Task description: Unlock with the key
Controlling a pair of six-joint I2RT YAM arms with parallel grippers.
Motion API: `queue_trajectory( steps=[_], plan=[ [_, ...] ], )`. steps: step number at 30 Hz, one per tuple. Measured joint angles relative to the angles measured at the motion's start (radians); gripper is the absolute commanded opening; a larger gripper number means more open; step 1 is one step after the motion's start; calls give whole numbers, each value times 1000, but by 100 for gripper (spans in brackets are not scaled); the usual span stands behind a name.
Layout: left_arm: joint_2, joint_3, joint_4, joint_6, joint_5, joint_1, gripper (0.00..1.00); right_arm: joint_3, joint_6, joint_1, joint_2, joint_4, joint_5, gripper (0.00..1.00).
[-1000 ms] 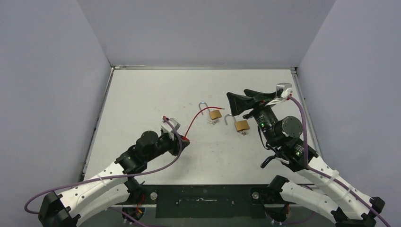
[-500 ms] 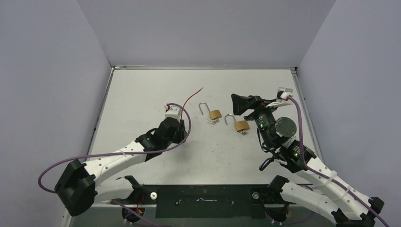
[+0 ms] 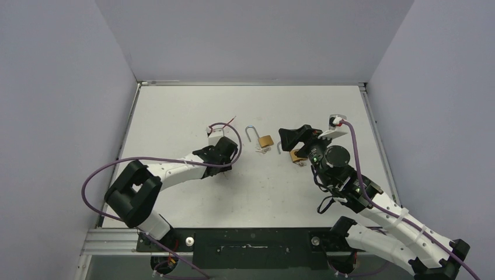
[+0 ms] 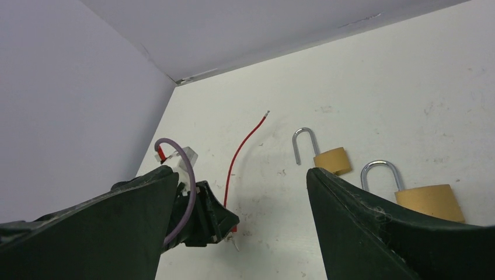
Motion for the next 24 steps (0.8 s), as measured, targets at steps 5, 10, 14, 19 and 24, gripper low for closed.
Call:
queue_trajectory(
  steps=[5, 10, 14, 19, 24],
  plan=[
    [70, 21, -3, 1, 22, 32, 48, 0, 29, -4, 0, -28, -21, 83],
    [76, 31, 9, 42, 62, 65, 70, 0, 40, -5, 0, -65, -29, 83],
    [50, 53, 11, 83, 76, 79, 89, 3, 40, -5, -8, -113, -25, 85],
    [-85, 82, -32, 135, 89, 86, 97, 39, 37, -5, -34, -228, 28, 95],
    [-340, 95, -82, 188, 76, 87, 97, 113, 40, -5, -96, -403, 138, 100]
  ],
)
